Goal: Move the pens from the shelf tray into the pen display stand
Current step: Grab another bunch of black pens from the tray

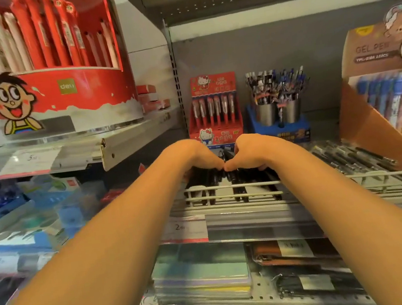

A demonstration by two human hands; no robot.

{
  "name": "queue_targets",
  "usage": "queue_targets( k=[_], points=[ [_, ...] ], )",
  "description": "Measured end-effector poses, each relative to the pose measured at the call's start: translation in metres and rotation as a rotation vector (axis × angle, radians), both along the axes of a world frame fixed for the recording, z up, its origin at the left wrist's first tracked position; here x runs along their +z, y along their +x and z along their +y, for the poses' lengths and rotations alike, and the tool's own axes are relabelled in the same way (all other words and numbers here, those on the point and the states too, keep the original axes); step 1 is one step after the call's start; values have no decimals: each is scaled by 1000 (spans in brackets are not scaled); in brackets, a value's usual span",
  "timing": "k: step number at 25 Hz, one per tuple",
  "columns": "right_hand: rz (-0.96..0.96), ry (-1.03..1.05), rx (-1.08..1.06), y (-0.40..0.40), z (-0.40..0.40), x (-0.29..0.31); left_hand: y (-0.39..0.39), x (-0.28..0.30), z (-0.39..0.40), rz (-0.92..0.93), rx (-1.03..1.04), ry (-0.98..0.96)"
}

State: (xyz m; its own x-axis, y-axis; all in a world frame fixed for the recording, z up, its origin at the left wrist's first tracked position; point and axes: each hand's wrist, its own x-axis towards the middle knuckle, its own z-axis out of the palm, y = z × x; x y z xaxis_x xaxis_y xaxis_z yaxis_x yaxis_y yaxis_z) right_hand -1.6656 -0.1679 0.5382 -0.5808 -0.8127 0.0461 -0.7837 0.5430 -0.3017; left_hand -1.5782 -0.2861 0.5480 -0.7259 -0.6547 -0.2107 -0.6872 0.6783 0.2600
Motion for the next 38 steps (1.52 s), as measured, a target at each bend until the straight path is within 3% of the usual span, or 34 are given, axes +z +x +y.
queue_targets(
  k=[13, 22, 27, 29, 38],
  points=[
    [-57, -4, 13, -2, -2, -2, -27, -8, 12, 57, -74, -105],
    [-73, -35, -36, 0, 1, -4, -18, -14, -5, 429, 30, 189],
    [-209, -321, -5, 5, 1, 1, -18, -13, -2, 695, 16, 369],
    [-224, -328, 10, 7, 2, 1, -20, -11, -2, 830, 5, 420],
    [-363, -487, 50, 13, 3, 4, -19, 0, 7, 1196, -81, 353]
  ],
)
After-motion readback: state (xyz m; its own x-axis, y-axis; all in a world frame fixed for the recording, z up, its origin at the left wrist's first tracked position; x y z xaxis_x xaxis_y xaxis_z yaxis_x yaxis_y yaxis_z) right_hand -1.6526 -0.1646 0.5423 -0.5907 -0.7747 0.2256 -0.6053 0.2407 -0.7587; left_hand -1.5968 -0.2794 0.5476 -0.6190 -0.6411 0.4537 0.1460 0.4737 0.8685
